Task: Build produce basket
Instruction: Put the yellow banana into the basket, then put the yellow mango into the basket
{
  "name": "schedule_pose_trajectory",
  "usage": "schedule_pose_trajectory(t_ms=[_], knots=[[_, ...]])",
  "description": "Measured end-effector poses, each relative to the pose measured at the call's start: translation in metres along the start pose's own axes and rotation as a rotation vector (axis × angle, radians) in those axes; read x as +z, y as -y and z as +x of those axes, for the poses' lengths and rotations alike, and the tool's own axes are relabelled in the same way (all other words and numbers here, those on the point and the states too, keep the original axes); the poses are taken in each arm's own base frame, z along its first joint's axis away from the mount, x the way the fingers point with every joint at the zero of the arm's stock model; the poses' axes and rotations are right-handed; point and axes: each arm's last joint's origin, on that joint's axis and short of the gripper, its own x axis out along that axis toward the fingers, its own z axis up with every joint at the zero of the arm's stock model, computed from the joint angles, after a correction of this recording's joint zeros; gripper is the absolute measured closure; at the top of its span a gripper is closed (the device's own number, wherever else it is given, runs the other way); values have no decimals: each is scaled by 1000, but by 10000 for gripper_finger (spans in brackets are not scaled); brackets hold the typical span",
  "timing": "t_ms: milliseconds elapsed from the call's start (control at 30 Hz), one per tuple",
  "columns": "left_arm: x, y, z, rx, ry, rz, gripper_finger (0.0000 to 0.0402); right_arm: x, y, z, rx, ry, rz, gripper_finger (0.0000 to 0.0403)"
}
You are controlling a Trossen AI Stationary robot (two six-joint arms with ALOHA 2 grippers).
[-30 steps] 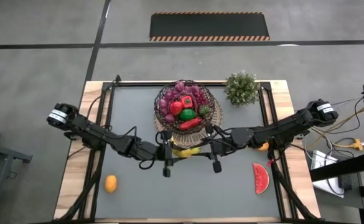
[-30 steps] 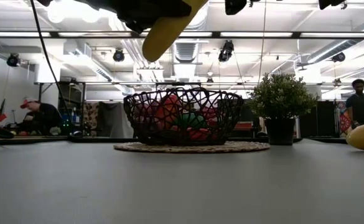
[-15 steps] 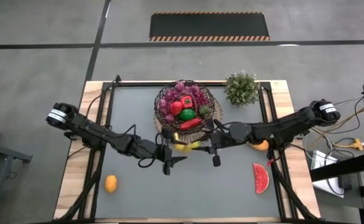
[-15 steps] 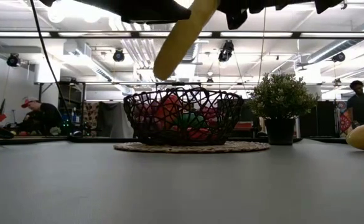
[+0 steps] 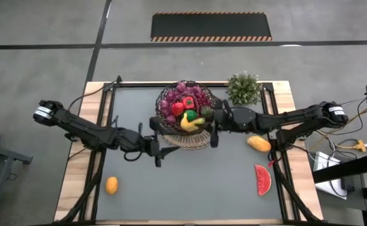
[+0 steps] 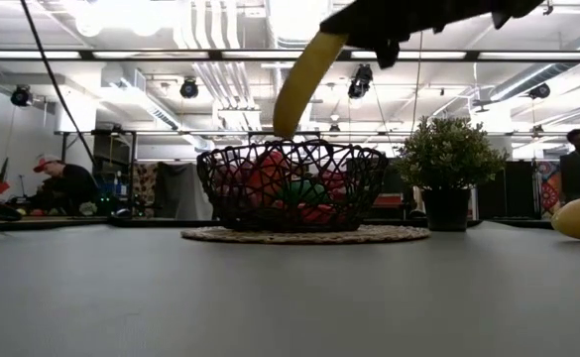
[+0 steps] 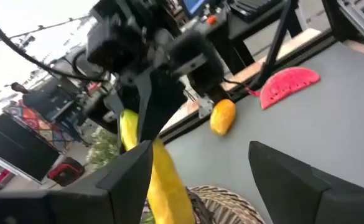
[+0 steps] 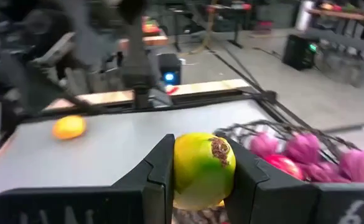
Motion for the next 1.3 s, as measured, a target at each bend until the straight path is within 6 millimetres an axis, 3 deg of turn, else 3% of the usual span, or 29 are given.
schedule_pose_trajectory(t_ms=[300,600,900,1300], knots=[[-16,-8,-27,56,62,-42,155,-8,34,13,-95,-3,158,324],[-20,-16,-45,95,124,-76,155,-24,39,31,-41,-28,148,324],[-23,-15,-47,101,129,-54,155,-49,42,52,-60,-74,226,319],[-23,-15,-47,101,129,-53,155,-55,43,54,-89,-99,226,216]])
